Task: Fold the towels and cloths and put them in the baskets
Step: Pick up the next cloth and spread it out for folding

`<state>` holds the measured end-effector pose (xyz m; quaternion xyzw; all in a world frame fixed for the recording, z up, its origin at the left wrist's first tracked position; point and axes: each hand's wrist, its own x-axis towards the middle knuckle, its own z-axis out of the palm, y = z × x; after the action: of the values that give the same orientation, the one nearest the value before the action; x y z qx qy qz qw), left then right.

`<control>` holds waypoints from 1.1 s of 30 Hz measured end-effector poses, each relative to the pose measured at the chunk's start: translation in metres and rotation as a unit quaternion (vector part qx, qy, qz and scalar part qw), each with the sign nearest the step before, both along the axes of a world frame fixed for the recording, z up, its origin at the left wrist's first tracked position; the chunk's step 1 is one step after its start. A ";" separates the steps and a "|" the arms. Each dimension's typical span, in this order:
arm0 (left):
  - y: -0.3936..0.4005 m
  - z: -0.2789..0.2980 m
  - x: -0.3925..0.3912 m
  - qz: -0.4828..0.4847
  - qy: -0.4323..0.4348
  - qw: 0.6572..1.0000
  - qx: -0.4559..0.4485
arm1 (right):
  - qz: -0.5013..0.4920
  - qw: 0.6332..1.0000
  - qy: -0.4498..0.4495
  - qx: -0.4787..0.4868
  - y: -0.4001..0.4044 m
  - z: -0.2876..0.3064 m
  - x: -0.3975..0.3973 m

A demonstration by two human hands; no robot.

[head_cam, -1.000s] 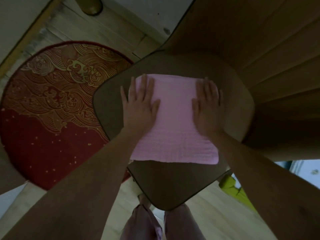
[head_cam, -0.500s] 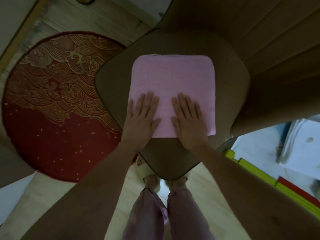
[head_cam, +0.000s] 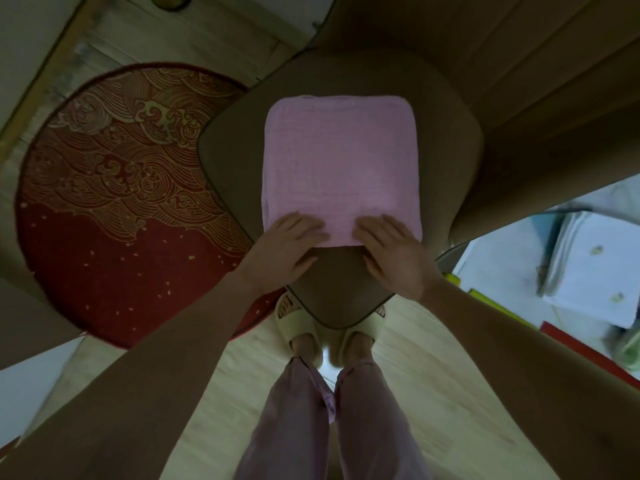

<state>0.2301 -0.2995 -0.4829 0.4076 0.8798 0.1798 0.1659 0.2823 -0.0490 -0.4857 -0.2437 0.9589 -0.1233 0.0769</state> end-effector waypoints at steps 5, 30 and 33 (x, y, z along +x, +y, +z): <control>-0.002 -0.003 -0.004 0.114 -0.033 0.990 0.070 | -0.036 0.999 0.002 -0.022 0.003 -0.003 -0.014; -0.008 0.063 -0.050 0.351 -0.233 0.897 0.136 | -0.358 0.837 -0.288 -0.297 0.018 0.070 -0.067; 0.002 0.055 -0.071 0.375 -0.210 0.894 0.128 | -0.381 0.849 -0.245 -0.272 0.020 0.060 -0.083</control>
<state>0.1591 -0.2979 -0.4284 0.0179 0.8811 0.4216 0.2134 0.1990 -0.0291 -0.4261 0.1675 0.8545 -0.4547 0.1872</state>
